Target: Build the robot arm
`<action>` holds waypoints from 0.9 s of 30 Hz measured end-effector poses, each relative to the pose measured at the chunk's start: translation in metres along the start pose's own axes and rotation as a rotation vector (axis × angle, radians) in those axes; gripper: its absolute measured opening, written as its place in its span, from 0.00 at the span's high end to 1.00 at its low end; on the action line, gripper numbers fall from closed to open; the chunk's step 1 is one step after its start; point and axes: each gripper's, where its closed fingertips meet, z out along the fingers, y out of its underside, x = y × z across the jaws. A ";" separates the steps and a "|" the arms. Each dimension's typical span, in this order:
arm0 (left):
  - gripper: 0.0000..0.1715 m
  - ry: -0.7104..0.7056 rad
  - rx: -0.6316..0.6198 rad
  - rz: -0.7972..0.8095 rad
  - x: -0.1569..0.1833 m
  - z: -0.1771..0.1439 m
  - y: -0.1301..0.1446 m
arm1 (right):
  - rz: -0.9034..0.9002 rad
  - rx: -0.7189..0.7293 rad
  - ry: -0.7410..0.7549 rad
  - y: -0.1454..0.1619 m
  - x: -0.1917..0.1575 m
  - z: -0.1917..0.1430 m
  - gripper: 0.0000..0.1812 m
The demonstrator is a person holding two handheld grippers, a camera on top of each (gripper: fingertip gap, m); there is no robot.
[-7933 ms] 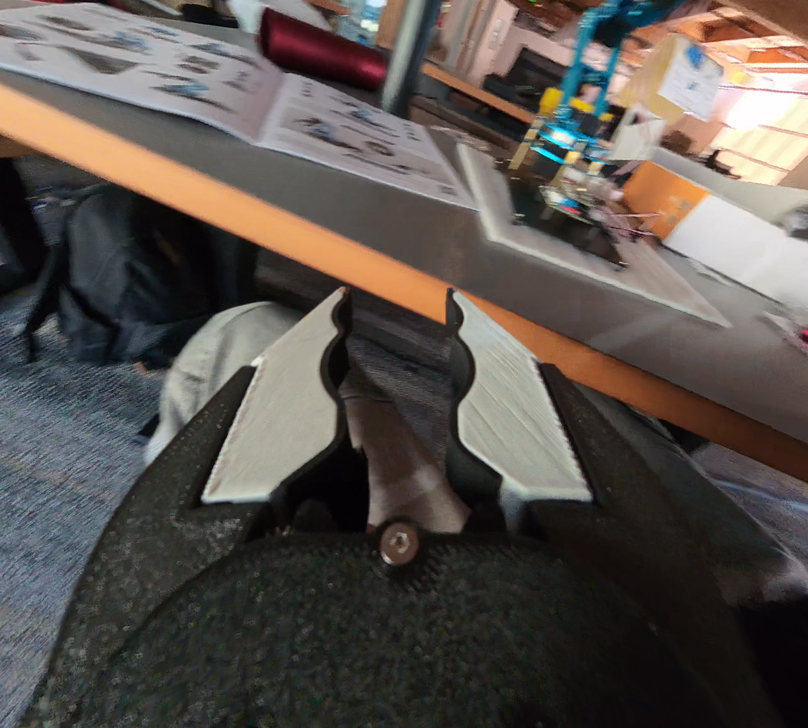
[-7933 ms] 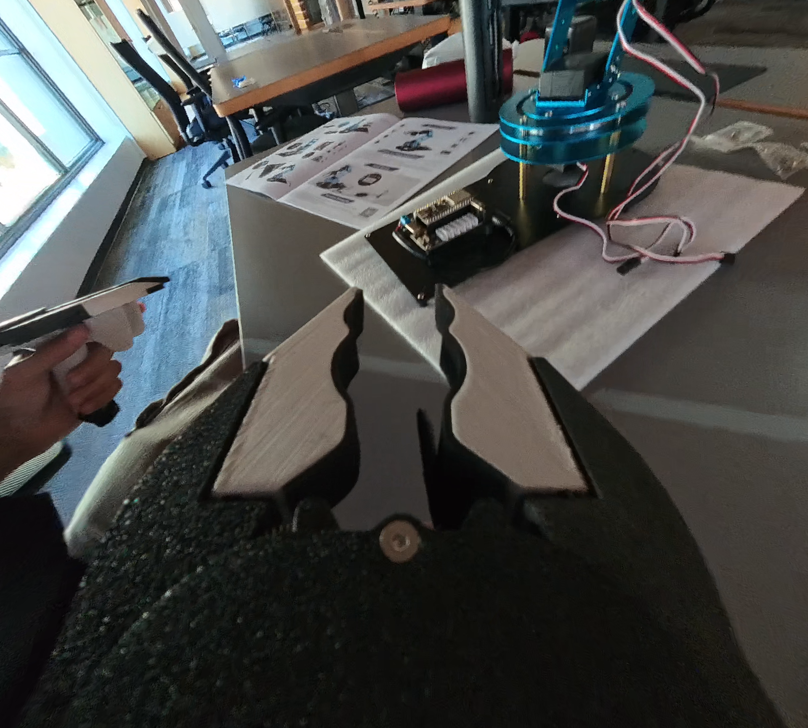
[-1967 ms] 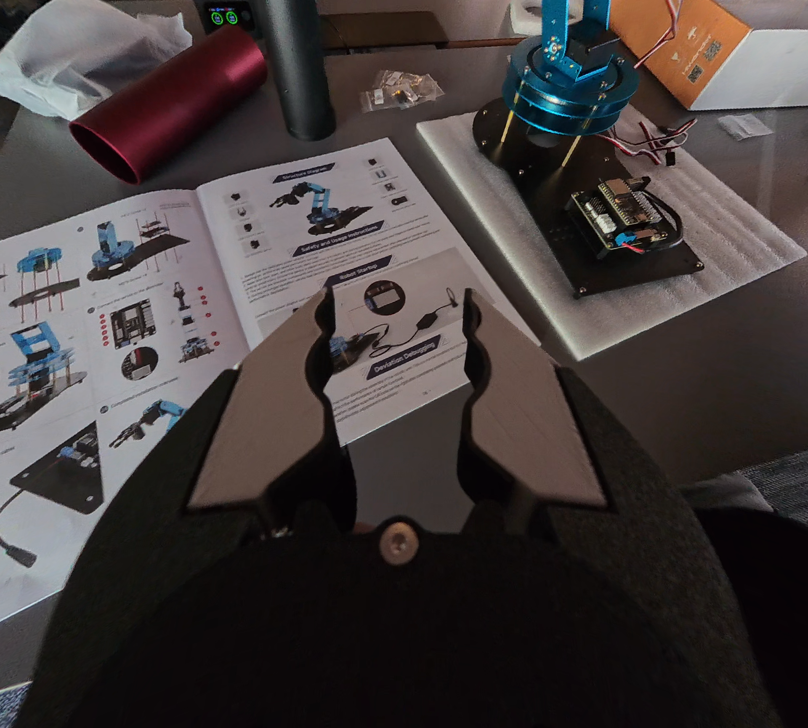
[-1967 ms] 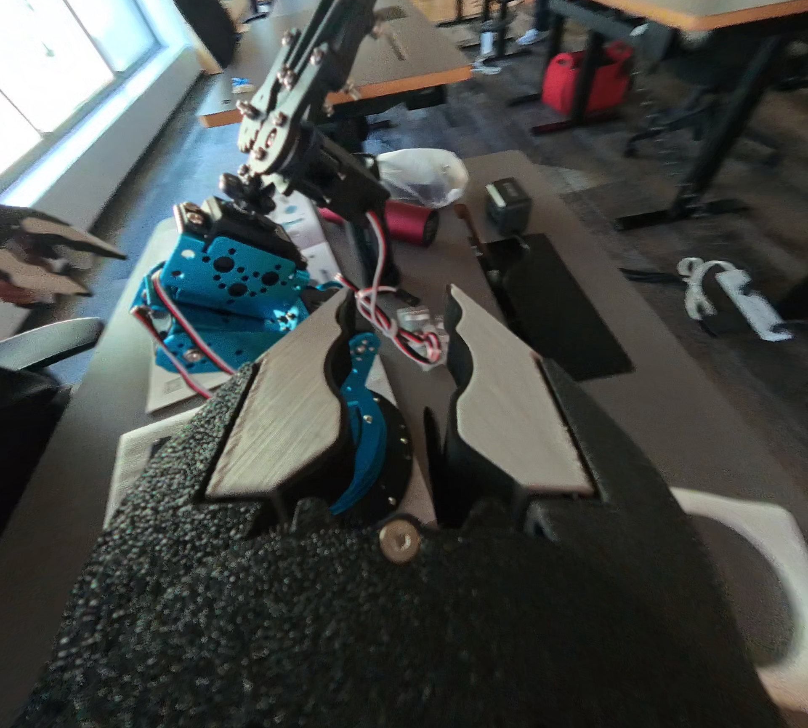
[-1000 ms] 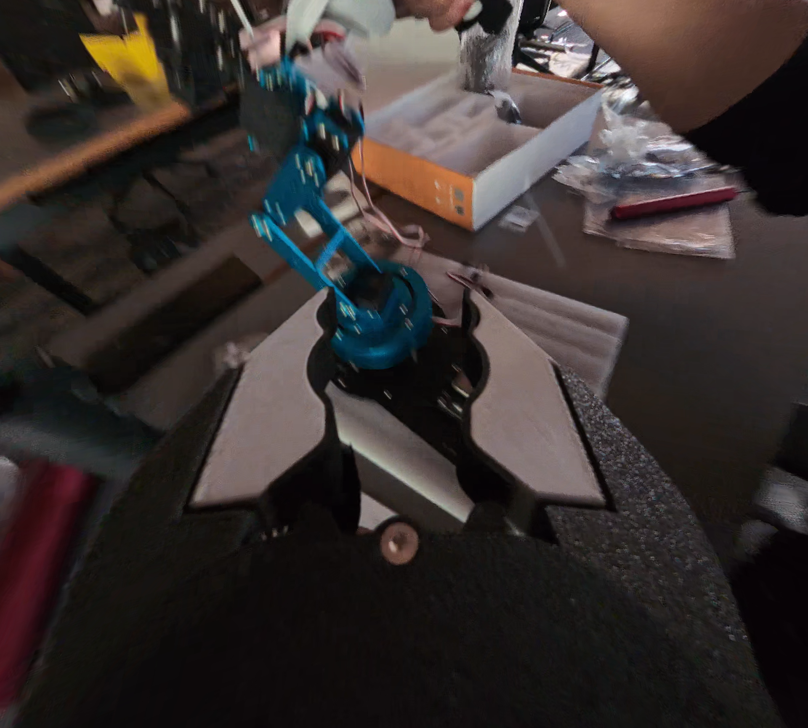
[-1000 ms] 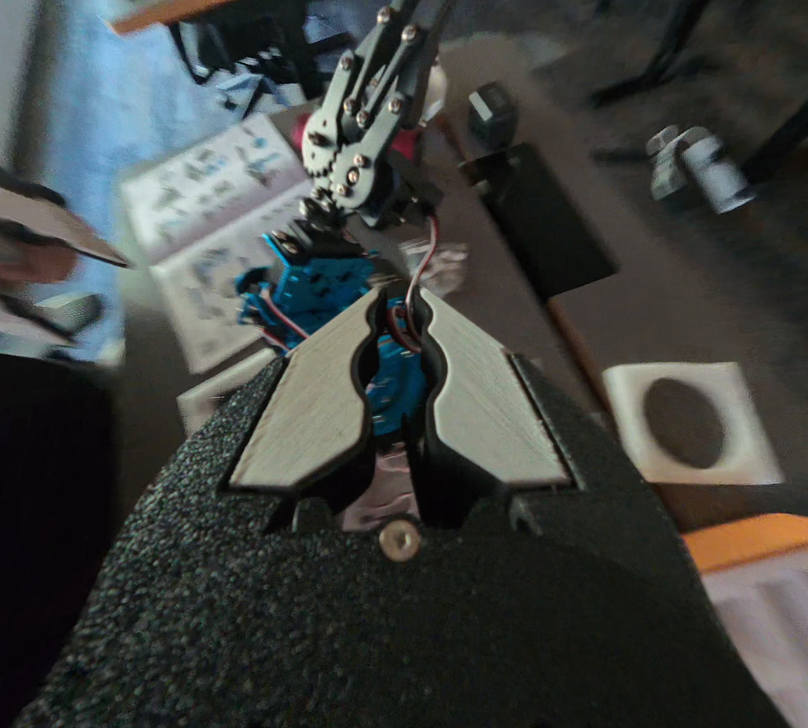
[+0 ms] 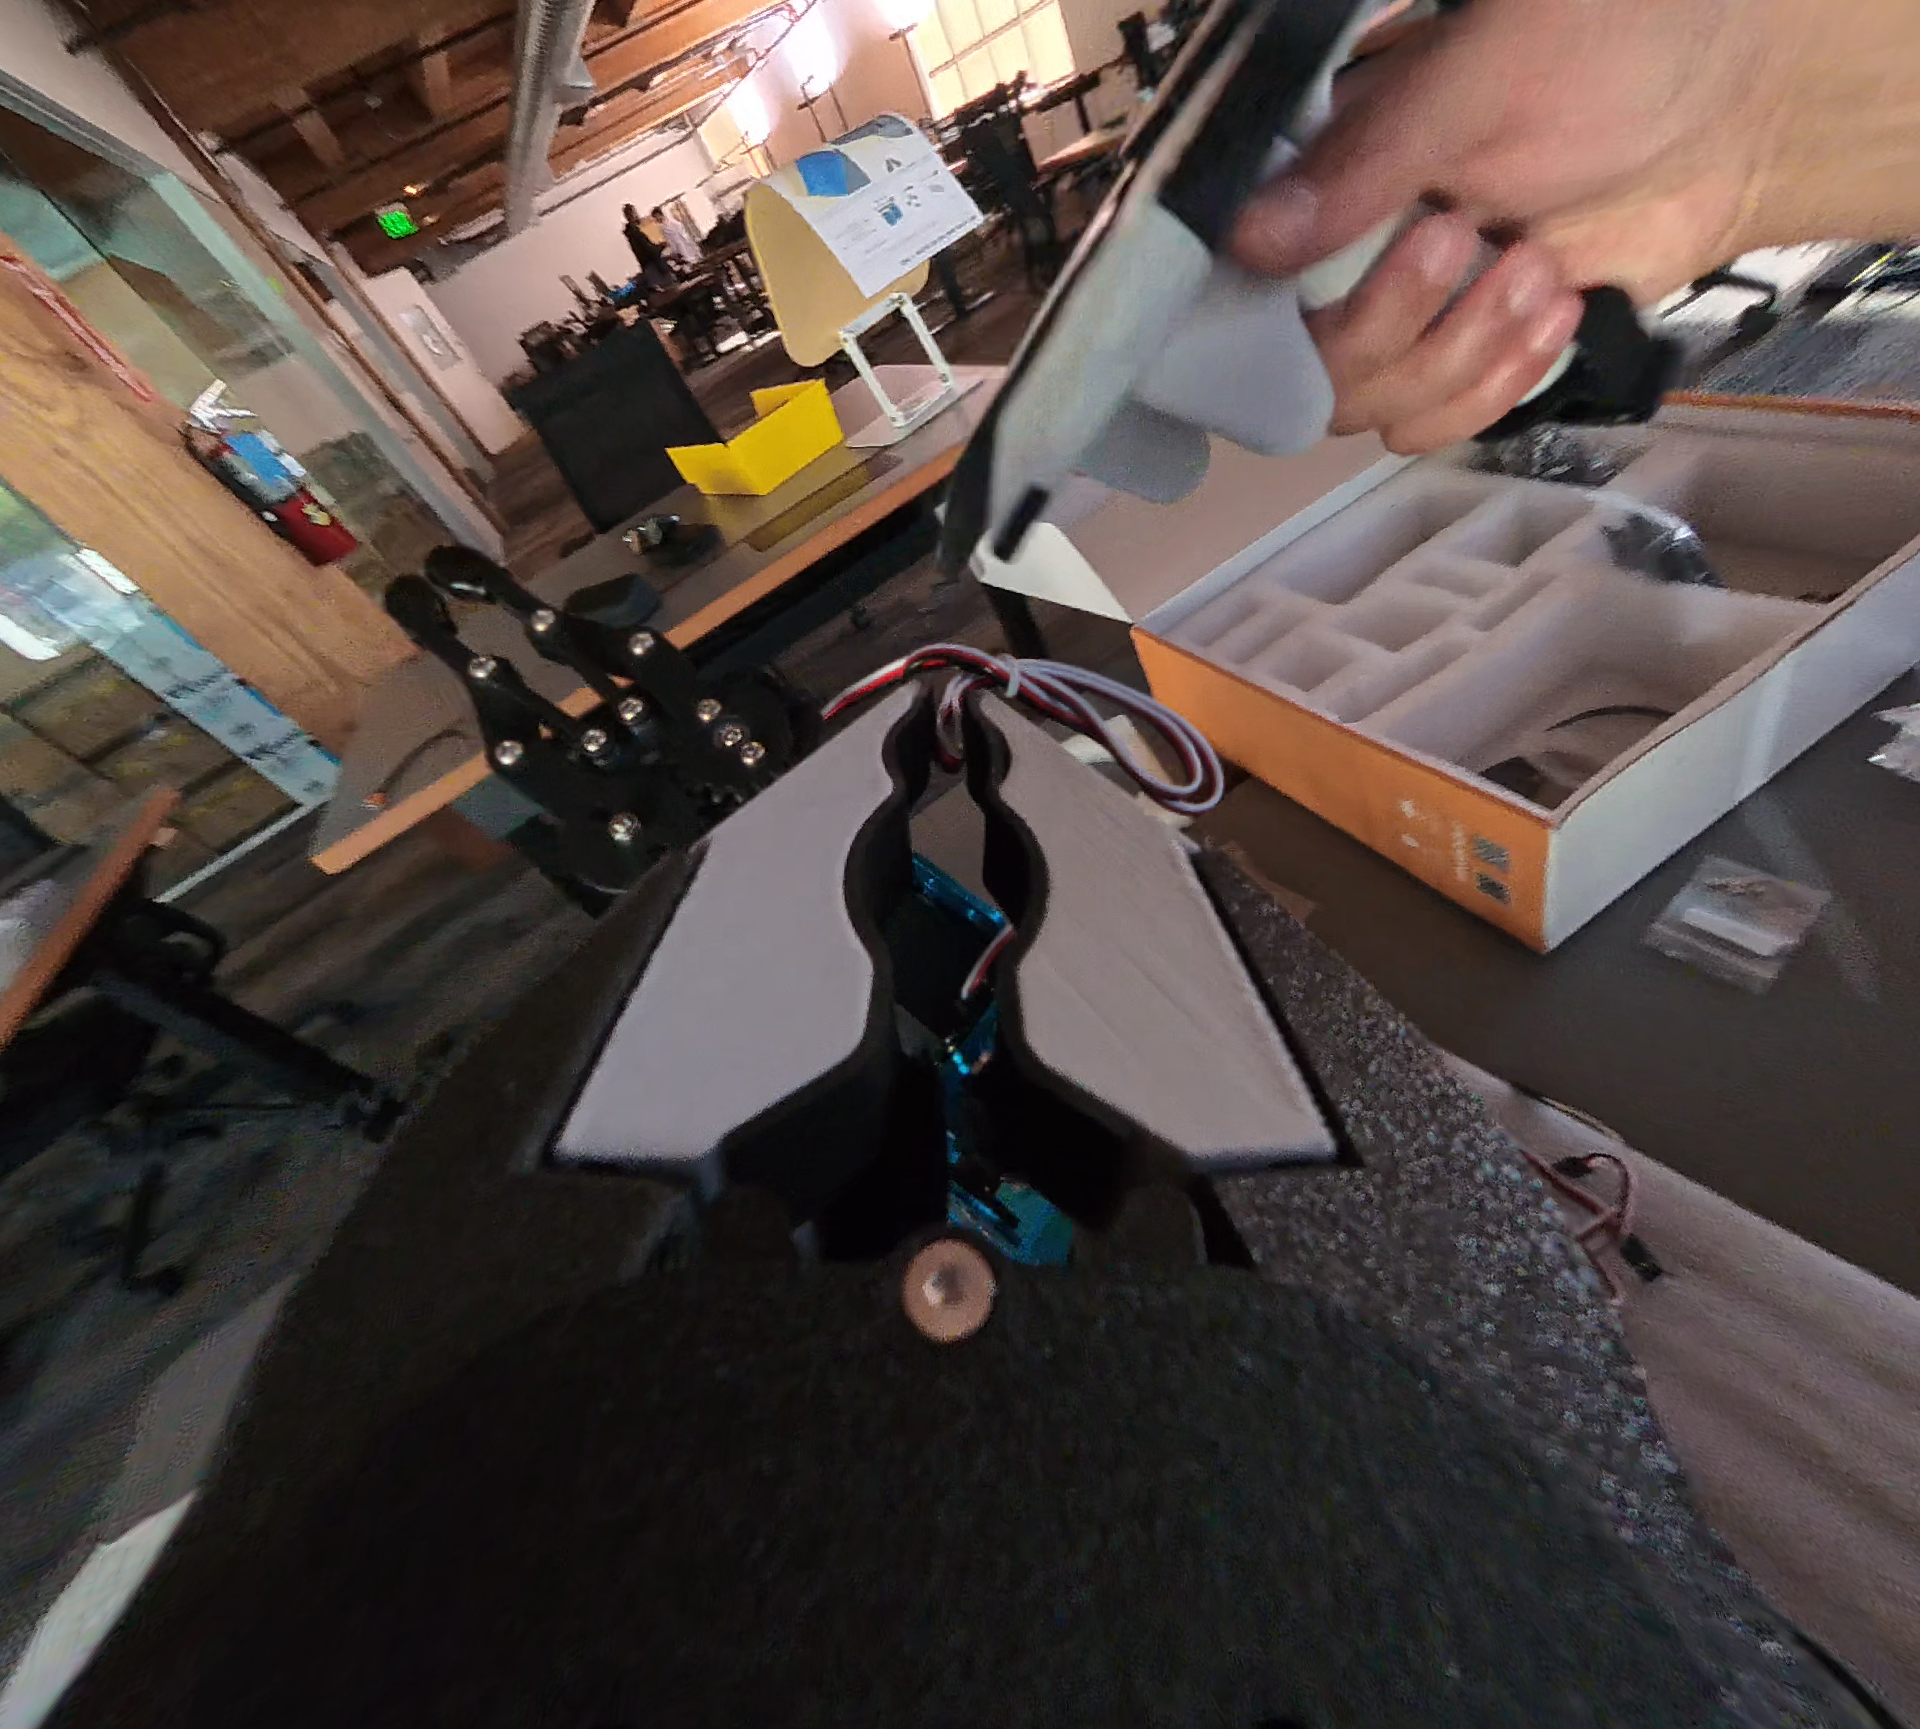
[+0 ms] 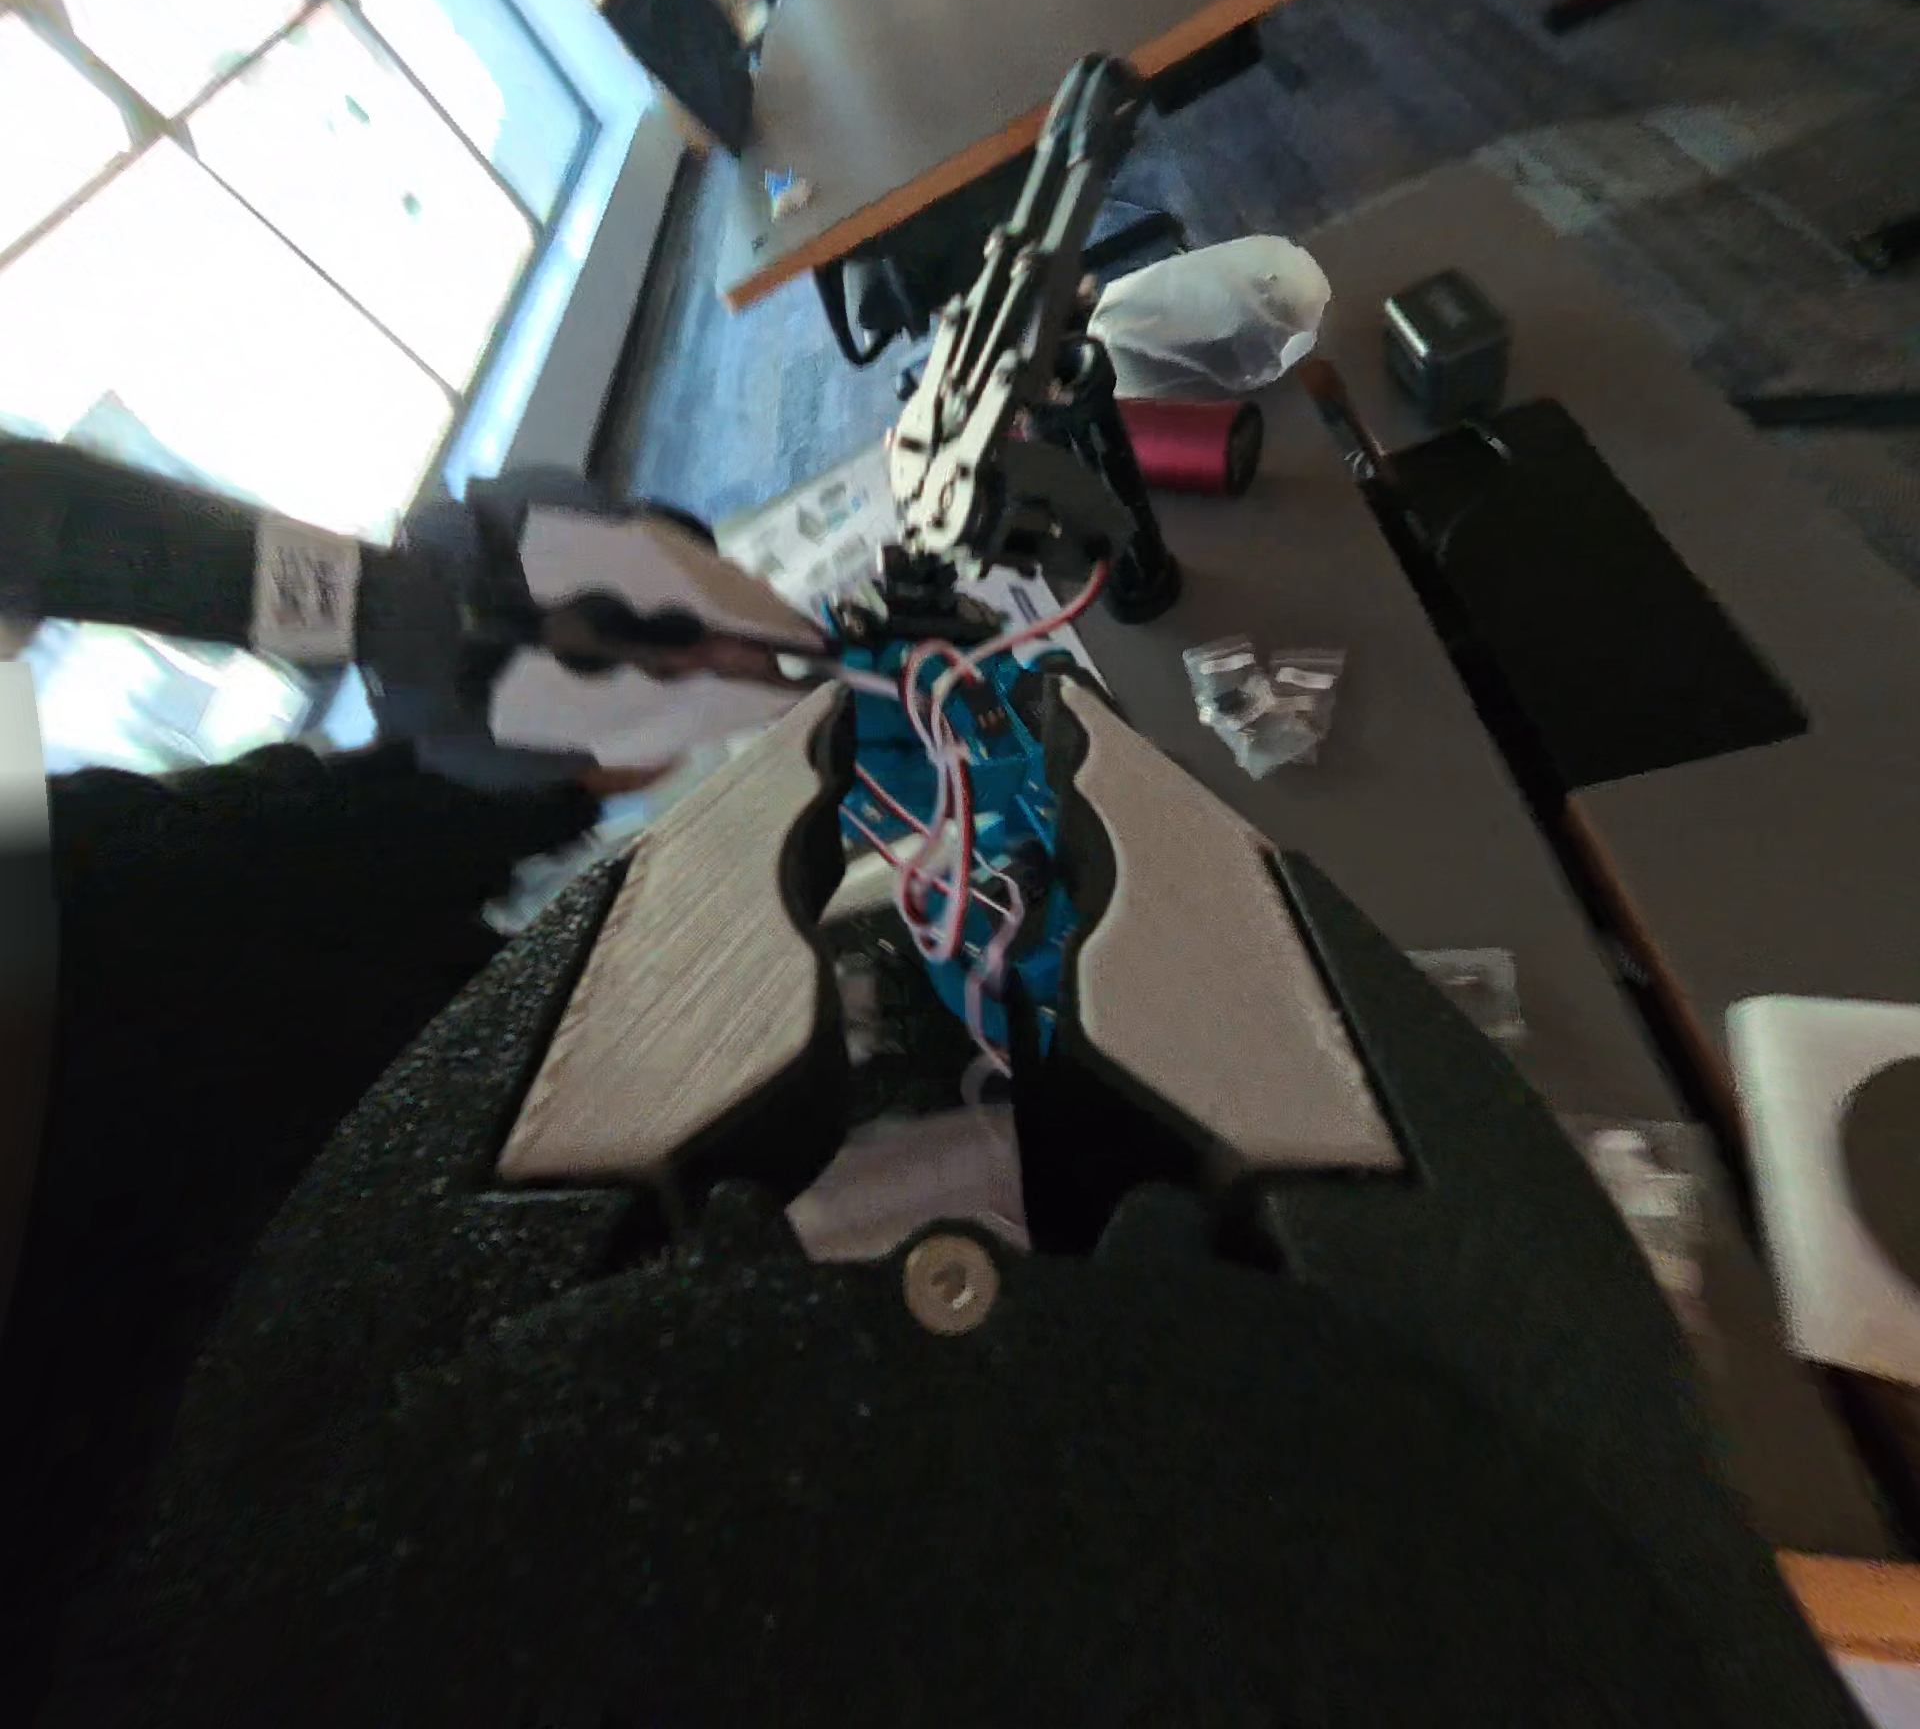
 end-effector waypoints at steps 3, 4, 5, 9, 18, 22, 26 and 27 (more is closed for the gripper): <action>0.98 0.040 0.020 -0.068 -0.003 -0.002 -0.005 | -0.273 0.018 -0.029 0.013 -0.008 -0.006 0.83; 0.98 0.054 0.028 -0.086 -0.005 -0.002 -0.007 | -0.312 0.013 -0.062 0.019 -0.013 -0.004 0.83; 0.98 0.070 0.038 -0.101 -0.006 -0.002 -0.010 | -0.340 -0.009 -0.079 0.026 -0.013 -0.001 0.82; 0.98 0.149 0.074 -0.186 -0.014 -0.003 -0.018 | -0.449 0.151 -0.115 0.007 -0.006 -0.002 0.84; 0.99 0.198 0.083 -0.437 -0.044 0.015 -0.046 | -0.942 0.400 0.365 -0.016 0.024 0.013 0.83; 0.99 0.203 0.067 -0.475 -0.050 0.030 -0.055 | -1.023 0.534 0.454 -0.020 -0.006 0.022 0.87; 0.99 0.225 0.030 -0.465 -0.051 0.032 -0.057 | -0.975 0.567 0.510 -0.029 0.002 0.014 0.96; 0.98 0.248 0.007 -0.426 -0.048 0.032 -0.055 | -0.951 0.575 0.496 -0.030 0.004 0.010 0.98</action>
